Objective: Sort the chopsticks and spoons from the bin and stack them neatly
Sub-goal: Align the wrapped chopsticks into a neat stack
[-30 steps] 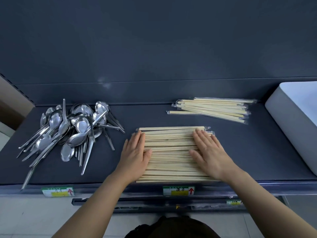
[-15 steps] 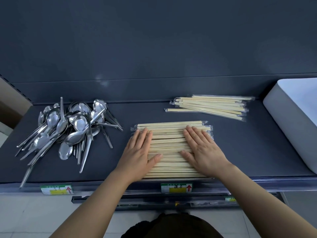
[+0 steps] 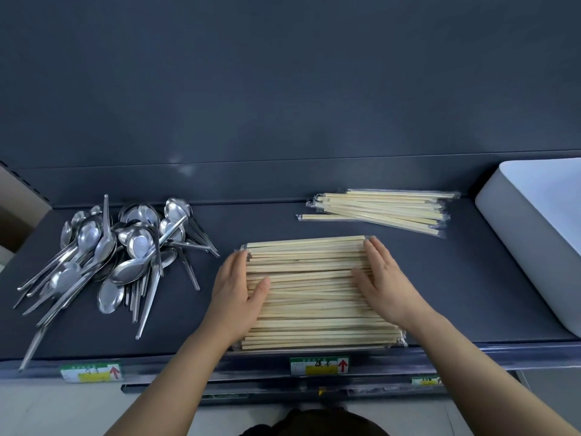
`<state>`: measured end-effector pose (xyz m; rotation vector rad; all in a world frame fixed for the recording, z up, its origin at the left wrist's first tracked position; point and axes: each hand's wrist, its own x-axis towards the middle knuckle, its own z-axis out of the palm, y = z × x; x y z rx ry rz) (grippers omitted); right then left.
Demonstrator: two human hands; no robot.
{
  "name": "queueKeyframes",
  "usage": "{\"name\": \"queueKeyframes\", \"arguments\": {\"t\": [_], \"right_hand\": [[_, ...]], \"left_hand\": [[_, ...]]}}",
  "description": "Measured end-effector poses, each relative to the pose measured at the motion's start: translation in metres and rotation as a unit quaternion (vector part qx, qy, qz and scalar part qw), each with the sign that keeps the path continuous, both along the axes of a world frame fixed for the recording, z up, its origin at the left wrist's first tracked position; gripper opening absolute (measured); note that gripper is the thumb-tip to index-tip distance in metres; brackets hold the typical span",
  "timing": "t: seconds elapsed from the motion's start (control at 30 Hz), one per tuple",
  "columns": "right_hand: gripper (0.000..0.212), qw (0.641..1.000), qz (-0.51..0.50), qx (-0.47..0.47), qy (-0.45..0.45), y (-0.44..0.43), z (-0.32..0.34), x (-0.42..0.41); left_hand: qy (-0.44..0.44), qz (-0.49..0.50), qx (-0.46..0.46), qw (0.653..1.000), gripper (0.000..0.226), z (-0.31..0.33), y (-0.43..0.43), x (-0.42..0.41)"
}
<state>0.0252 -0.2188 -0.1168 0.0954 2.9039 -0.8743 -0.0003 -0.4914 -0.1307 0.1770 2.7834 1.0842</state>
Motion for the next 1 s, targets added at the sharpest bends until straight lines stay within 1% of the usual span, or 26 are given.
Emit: {"name": "queueKeyframes", "arguments": {"t": [0.1,0.17,0.27,0.33,0.43,0.57,0.67,0.77,0.87,0.93,1.0], "right_hand": [[0.055,0.997,-0.020,0.048,0.052,0.020,0.011,-0.013],[0.050,0.994,-0.042,0.056,0.079,0.036,0.021,-0.025],[0.045,0.990,-0.058,0.070,0.104,0.065,0.029,-0.042],[0.044,0.990,-0.060,0.074,0.106,0.086,0.032,-0.053],[0.047,0.992,-0.046,0.084,0.085,0.112,0.029,-0.070],[0.053,0.994,-0.005,0.099,0.042,0.132,0.019,-0.086],[0.048,0.994,0.014,0.100,0.035,0.140,0.011,-0.094],[0.042,0.994,0.027,0.100,0.044,0.144,0.007,-0.101],[0.035,0.994,0.035,0.099,0.044,0.147,0.006,-0.107],[0.033,0.994,0.036,0.101,0.021,0.146,0.009,-0.110],[0.034,0.992,0.047,0.120,-0.007,0.145,0.012,-0.114]], "left_hand": [[0.103,0.023,-0.020,0.994,0.052,0.015,0.005,-0.022],[0.131,0.002,-0.021,0.991,0.044,0.026,0.022,-0.041],[0.128,-0.053,-0.004,0.990,0.038,0.036,0.061,-0.068],[0.132,-0.093,-0.004,0.987,0.037,0.038,0.090,-0.087],[0.133,-0.145,-0.027,0.980,0.042,0.036,0.133,-0.112],[0.128,-0.180,-0.068,0.973,0.048,0.029,0.174,-0.135],[0.124,-0.191,-0.110,0.968,0.048,0.022,0.184,-0.145],[0.108,-0.186,-0.118,0.969,0.040,0.018,0.186,-0.150],[0.091,-0.205,-0.143,0.964,0.037,0.022,0.187,-0.154],[0.073,-0.218,-0.152,0.961,0.037,0.027,0.187,-0.156],[0.056,-0.232,-0.156,0.958,0.038,0.031,0.184,-0.158]]}}
